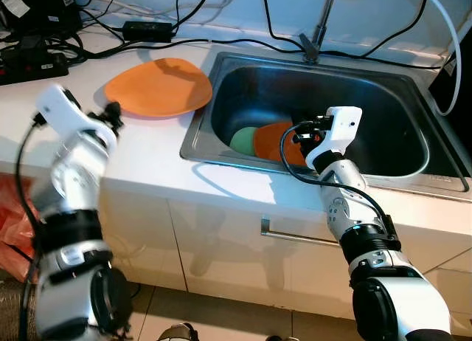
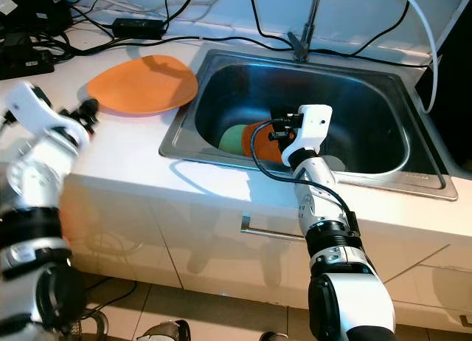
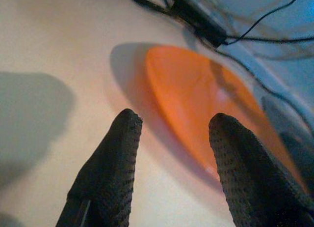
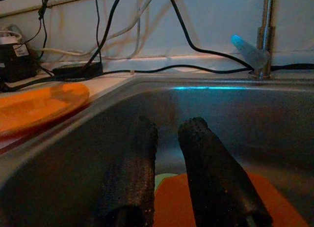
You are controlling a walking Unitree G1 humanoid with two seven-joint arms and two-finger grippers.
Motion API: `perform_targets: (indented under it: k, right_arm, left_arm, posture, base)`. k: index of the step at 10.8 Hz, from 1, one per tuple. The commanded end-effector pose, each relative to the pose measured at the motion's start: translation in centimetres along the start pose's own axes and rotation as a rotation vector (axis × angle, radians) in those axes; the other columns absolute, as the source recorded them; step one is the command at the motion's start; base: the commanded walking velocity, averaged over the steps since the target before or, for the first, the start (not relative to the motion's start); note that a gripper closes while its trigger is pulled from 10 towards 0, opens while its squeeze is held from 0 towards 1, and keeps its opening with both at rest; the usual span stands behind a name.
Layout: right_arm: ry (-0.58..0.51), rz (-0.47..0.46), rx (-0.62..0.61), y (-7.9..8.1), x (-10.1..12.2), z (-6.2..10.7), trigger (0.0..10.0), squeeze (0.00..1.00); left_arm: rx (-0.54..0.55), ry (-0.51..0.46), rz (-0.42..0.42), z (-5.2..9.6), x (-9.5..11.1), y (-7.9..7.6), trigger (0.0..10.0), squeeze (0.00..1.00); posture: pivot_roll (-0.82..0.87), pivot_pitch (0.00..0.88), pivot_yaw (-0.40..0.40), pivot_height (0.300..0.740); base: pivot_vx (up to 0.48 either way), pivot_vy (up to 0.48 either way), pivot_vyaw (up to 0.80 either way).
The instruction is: Kitchen organization
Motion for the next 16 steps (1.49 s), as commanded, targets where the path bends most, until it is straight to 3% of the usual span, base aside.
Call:
perform_targets:
  k: [1,6,9,16]
  right_arm:
    - [-0.012,-0.006,0.002,-0.1,0.4,0.0,10.0,0.00]
    - [-0.009,-0.009,0.005,0.0,0.0,0.5,10.0,0.00]
    - [-0.003,-0.004,0.008,0.0,-0.2,1.0,10.0,0.00]
    - [0.019,-0.002,0.010,-0.1,-0.5,2.5,10.0,0.00]
  left_arm:
    - [0.006,0.007,0.018,-0.1,0.4,-0.4,10.0,0.00]
    - [0.011,0.095,0.042,-1.4,-0.6,-1.1,10.0,0.00]
    - [0.007,0.149,0.043,-2.1,-2.5,-1.8,10.0,0.00]
    - [0.020,0.173,0.060,-3.1,-4.2,-2.4,10.0,0.00]
  posture:
    - [0.08,0.061,-0.043,0.740]
    - [0.06,0.081,-0.030,0.740]
    - [0.04,0.112,-0.031,0.740]
    - [-0.01,0.177,-0.043,0.740]
  base:
    - [0.000,0.000,0.00]
    - [0.000,0.000,0.00]
    - [0.000,0.000,0.00]
    - [0.000,0.000,0.00]
Point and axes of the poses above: a point about 5 cm out from each wrist's last joint towards the gripper, its own z axis pointing back from the gripper into the wrist, its own x axis along the axis of the wrist's last joint, y = z × x, the point moved 5 cm from there along -z, pointing out of the wrist towards the gripper, and after that the axes turned 10 degrees about z, right-handed, at the moved point
